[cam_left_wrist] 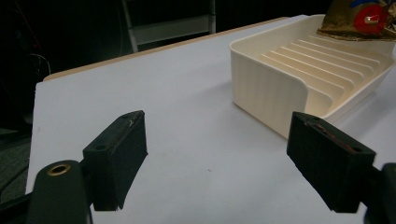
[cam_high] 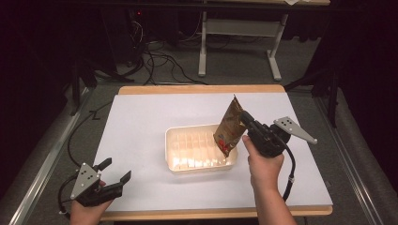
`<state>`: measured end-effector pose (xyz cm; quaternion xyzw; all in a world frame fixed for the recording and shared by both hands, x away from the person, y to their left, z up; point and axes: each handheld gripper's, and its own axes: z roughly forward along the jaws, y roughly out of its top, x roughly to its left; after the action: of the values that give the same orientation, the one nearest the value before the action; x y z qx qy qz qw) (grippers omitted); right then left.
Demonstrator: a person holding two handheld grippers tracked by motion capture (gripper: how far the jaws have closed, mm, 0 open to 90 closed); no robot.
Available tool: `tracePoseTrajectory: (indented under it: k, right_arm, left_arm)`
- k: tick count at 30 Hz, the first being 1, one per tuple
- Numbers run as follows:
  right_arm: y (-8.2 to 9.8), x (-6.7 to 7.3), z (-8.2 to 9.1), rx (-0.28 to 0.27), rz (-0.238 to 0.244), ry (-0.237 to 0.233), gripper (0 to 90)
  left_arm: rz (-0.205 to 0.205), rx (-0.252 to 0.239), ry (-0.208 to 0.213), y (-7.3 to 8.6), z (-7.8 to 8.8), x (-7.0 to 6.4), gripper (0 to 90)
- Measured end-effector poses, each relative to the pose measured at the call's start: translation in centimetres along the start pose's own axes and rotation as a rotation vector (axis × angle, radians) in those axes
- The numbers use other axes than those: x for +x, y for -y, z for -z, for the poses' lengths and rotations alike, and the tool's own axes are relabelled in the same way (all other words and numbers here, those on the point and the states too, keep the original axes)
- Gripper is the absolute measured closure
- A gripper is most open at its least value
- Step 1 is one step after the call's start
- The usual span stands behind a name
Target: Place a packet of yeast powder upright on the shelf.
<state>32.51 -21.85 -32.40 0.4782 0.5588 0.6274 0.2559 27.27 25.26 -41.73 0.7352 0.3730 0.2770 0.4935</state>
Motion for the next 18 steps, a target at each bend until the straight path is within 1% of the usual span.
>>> tracePoseTrajectory:
  k: [3, 4, 11, 15, 18]
  right_arm:
    - [0.39, -0.01, -0.48, 0.005, -0.005, 0.008, 90.0]
    - [0.59, -0.04, -0.68, 0.006, -0.001, 0.019, 90.0]
    - [0.96, -0.50, -0.91, 0.009, -0.002, 0.038, 90.0]
    - [1.16, -0.67, -1.11, 0.014, -0.007, 0.040, 90.0]
    - [1.25, -0.54, -1.26, 0.015, -0.010, 0.037, 90.0]
  left_arm:
    - [0.001, -0.002, 0.000, 0.00, 0.03, -0.04, 20.7]
    - [-0.001, -0.002, 0.000, 0.00, 0.06, -0.05, 20.7]
    - [-0.002, -0.002, -0.001, 0.01, 0.14, -0.01, 20.7]
    - [-0.003, 0.000, 0.002, -0.02, 0.01, -0.10, 20.7]
    - [-0.004, 0.001, 0.003, -0.03, -0.03, -0.15, 20.7]
